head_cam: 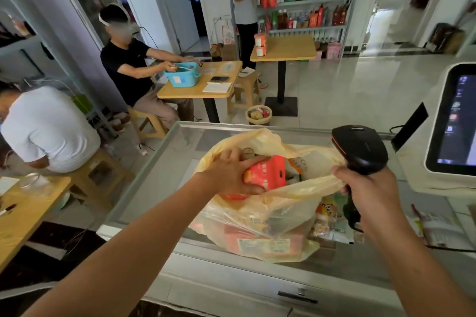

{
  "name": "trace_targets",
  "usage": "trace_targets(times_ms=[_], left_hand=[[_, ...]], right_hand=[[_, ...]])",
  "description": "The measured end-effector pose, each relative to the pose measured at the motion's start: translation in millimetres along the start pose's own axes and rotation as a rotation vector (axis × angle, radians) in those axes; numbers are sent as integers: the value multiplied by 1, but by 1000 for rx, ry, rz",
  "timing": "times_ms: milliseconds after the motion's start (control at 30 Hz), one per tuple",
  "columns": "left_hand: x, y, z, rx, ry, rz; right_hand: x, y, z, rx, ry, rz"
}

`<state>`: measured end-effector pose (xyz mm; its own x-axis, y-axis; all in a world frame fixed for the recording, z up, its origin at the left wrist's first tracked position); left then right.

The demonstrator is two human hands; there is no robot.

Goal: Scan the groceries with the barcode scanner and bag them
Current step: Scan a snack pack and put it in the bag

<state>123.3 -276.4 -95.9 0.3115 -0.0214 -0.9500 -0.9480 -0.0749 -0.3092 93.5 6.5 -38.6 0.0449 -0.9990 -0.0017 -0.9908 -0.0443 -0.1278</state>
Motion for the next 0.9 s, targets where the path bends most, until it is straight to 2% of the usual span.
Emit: trace_targets(times_ms=[167, 233, 300, 367, 433, 567, 767, 900], left_hand=[[15, -6, -16, 60, 8, -114], [2, -8, -9, 115, -40, -105], [-20, -12, 8, 192, -195, 96], [-44, -23, 33, 275, -337, 411], [-63, -29, 63, 414, -448, 582], [-75, -16, 125, 698, -520, 552], [-80, 7, 199, 829, -442, 598], [-67, 34, 250, 788, -440, 498]], right_hand=[[2, 2, 9, 18, -25, -2], [4, 0, 9, 9, -47, -13], [4, -1, 8, 5, -66, -24], [2, -2, 4, 13, -71, -21], [-4, -2, -1, -5, -70, -18], [-36, -4, -18, -90, -23, 41], [-111, -3, -34, -110, -65, 172], [-156, -2, -18, -44, -5, 270]])
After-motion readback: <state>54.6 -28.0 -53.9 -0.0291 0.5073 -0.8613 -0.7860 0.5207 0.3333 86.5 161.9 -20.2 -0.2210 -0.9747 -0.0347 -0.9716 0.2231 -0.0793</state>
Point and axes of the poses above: each hand's wrist, its own y-axis towards the middle knuckle, its own x-axis out of the palm, z = x × y, the point moved 2 cm from there along y, towards the middle knuckle, and after that the axes turned 2 degrees about y, right-handed, at the moved point
